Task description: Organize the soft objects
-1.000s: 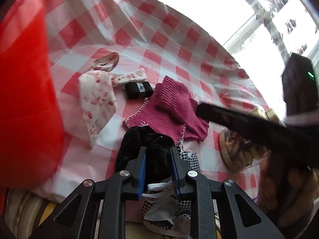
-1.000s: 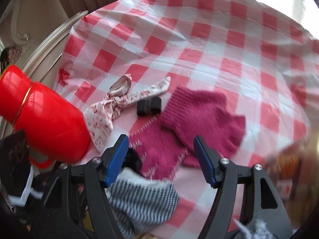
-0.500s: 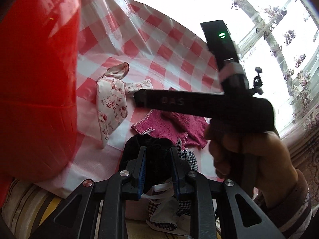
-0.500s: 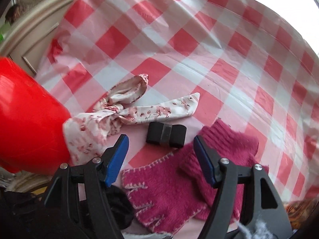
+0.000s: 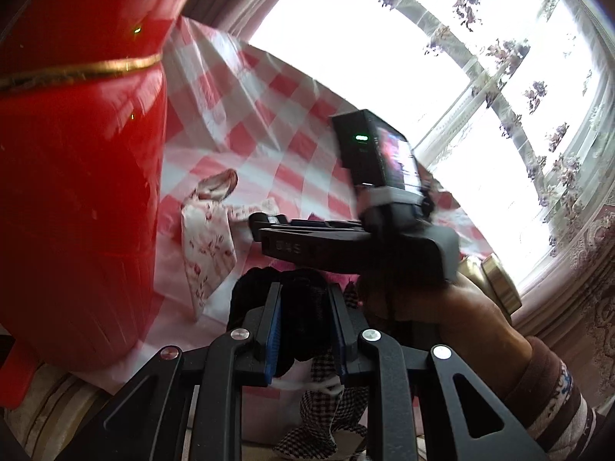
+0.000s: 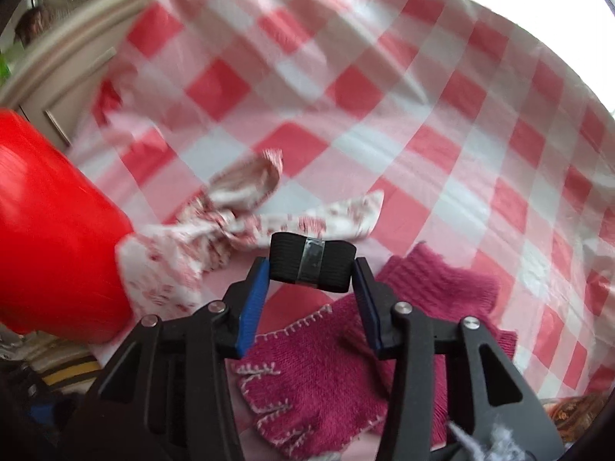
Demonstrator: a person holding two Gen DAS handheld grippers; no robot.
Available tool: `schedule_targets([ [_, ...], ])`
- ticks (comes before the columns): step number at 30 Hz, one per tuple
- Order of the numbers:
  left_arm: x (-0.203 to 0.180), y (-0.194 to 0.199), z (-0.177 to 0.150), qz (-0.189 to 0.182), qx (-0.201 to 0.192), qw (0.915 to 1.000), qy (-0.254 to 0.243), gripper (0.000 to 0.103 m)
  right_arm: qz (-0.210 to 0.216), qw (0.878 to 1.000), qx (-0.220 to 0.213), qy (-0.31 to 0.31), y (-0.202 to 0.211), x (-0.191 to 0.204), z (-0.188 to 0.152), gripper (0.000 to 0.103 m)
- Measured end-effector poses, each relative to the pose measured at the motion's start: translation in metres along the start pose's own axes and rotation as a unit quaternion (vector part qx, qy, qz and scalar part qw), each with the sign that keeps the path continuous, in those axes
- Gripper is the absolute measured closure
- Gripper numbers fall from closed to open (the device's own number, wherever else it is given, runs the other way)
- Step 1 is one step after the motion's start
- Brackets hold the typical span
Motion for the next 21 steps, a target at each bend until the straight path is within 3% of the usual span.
schedule_targets([
  [8,-0.006,0.020,0.011,-0.003,-0.060,0.9980,-0.019,0.080,-0.006,0.997,-0.073,-0.037,0.078,-0.010,0.001,0.054],
  [13,-0.013,0.041,0.019,0.020,-0.125,0.9906,-0.053,0.080,-0.004,0.993,-0.102,-0.061,0.121,-0.014,-0.016,0.054],
  [21,-0.040,0.060,0.014,0.000,-0.137,0.9858,-0.097,0.080,-0.022,0.984,-0.112,-0.136,0.193,-0.033,-0.099,0.054],
])
Point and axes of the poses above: each gripper's, at about its wrist camera, not at the fingertips, and y roughly against the way its jaws point, x to its left, z to its top, the point moved 4 cm from there along -y, roughly the way its jaws point, and after that the axes turned 2 degrees about y, right-handed, at the moved point
